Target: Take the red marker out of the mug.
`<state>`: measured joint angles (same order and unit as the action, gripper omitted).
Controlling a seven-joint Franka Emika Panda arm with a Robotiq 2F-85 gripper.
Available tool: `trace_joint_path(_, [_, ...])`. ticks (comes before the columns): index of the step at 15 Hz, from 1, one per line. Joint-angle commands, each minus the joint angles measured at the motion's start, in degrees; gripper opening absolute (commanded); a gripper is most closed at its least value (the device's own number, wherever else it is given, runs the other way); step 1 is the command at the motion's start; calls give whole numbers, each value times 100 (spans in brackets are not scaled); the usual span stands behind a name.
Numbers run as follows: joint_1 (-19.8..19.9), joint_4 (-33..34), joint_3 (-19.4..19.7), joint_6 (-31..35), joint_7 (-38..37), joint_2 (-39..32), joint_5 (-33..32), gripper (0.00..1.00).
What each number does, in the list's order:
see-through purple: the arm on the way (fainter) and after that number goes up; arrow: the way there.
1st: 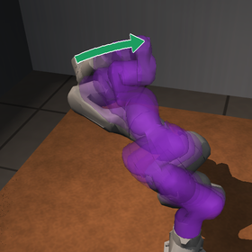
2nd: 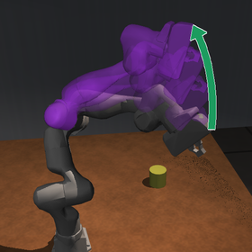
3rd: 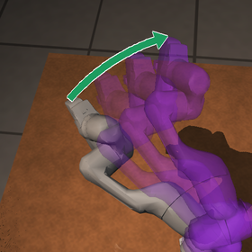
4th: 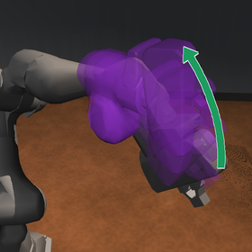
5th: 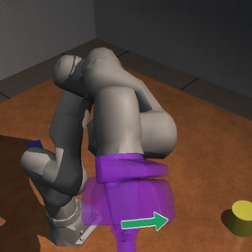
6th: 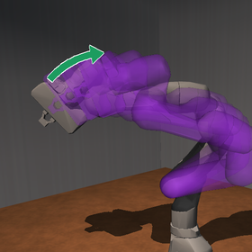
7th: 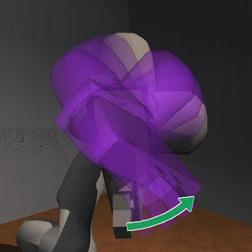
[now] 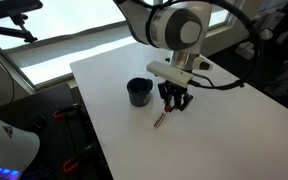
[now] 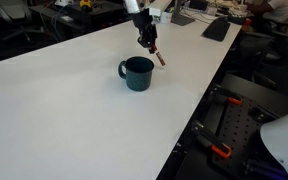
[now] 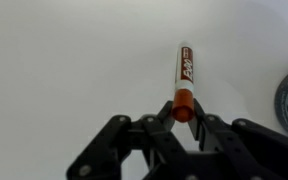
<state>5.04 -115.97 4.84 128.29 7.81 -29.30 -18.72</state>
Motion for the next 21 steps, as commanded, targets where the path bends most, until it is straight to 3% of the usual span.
trace_joint_path(1, [-29, 15, 28, -13, 17, -6, 23, 19])
trace_joint_path(9, [-29, 16, 28, -17, 17, -6, 23, 19])
trace_joint_path(10, [-19, 11, 15, -61, 60, 9, 42, 44])
trace_joint_path(11, [-29, 15, 29, -17, 17, -7, 23, 20])
trace_joint_path(14, [-30, 13, 28, -17, 17, -17, 22, 43])
trace_joint_path(21, [-30, 13, 28, -17, 17, -26, 22, 44])
